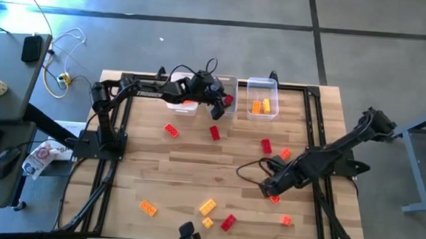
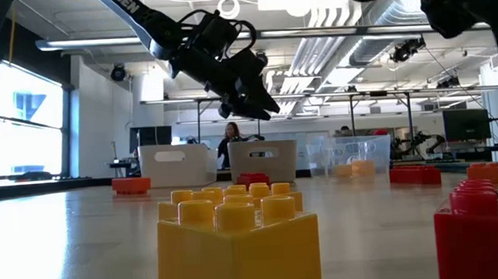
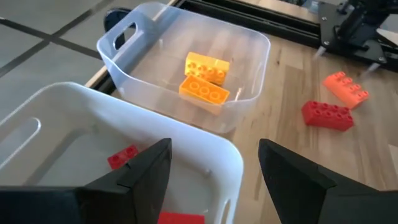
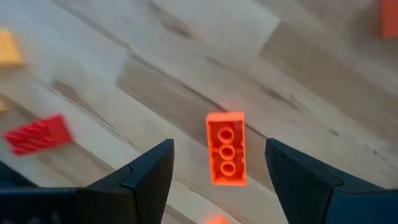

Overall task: Sort & place blocks by color
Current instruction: Put the orange game piece into the white bin

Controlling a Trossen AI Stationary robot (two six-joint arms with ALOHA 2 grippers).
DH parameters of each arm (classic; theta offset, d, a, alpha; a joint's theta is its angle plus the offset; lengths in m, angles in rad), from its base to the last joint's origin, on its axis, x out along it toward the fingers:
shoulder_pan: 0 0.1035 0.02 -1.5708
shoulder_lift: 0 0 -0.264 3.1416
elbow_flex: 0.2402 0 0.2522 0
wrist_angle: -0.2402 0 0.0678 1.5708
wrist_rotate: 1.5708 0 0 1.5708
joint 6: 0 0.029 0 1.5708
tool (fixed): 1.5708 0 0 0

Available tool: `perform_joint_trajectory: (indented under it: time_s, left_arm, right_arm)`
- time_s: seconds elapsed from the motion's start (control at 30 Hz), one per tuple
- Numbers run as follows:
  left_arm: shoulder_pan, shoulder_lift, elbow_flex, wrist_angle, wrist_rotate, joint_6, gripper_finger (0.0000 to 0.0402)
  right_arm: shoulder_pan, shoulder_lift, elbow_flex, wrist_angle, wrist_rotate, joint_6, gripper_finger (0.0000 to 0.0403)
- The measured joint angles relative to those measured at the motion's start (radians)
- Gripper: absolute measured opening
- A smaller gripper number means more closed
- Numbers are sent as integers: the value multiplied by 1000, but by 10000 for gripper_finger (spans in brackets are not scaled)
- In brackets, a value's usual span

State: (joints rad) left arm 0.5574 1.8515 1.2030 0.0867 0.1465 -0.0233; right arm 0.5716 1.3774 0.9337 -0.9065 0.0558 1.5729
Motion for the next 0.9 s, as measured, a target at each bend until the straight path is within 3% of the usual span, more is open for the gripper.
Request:
perform_joint_trajectory:
  time_s: [0.2, 0.9]
  left_arm:
    - [-12, 0, 0, -12, -1, 0, 229]
    - [-31, 0, 0, -12, -4, 0, 229]
  right_arm:
    - [33, 99, 0, 40, -92, 1, 240]
    - [45, 292, 0, 112, -193, 76, 240]
